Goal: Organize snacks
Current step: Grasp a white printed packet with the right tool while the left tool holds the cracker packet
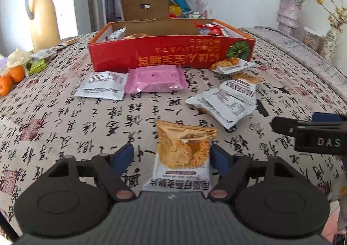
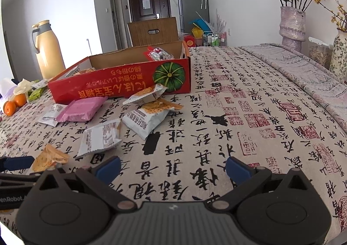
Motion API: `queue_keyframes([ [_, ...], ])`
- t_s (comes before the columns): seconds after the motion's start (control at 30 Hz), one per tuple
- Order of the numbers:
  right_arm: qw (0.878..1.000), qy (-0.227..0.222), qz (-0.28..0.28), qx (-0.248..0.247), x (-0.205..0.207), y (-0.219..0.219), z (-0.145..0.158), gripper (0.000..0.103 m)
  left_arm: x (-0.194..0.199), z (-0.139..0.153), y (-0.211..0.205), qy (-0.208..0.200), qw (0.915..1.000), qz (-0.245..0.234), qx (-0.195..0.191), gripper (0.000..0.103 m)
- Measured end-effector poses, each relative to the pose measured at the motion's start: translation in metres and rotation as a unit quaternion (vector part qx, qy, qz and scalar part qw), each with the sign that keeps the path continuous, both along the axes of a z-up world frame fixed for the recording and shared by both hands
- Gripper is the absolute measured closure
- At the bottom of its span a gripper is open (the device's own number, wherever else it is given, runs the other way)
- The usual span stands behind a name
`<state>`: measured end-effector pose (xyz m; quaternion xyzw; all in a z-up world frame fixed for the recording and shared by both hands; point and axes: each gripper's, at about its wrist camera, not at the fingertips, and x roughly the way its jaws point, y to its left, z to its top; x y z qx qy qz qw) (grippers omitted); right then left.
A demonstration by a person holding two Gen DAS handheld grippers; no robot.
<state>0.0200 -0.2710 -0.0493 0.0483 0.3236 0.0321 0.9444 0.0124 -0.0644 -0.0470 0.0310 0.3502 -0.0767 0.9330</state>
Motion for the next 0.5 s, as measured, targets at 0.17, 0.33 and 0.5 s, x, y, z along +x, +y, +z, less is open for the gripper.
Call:
queue_keyframes([
  [0.17, 1.000, 0.005, 0.003, -0.003, 0.001, 0.004, -0.002, 0.000, -0.003, 0.001, 0.000, -0.013, 0.9998, -0.012, -0.005, 0.059],
  [0.33, 1.000, 0.006, 0.002, -0.008, 0.002, 0.008, -0.002, 0.000, -0.003, 0.002, 0.006, -0.015, 0.9996, -0.013, -0.017, 0.063],
  [0.5, 1.000, 0.002, 0.000, -0.014, 0.006, 0.013, 0.003, 0.000, -0.004, 0.008, 0.015, -0.026, 0.9990, -0.011, -0.034, 0.063],
])
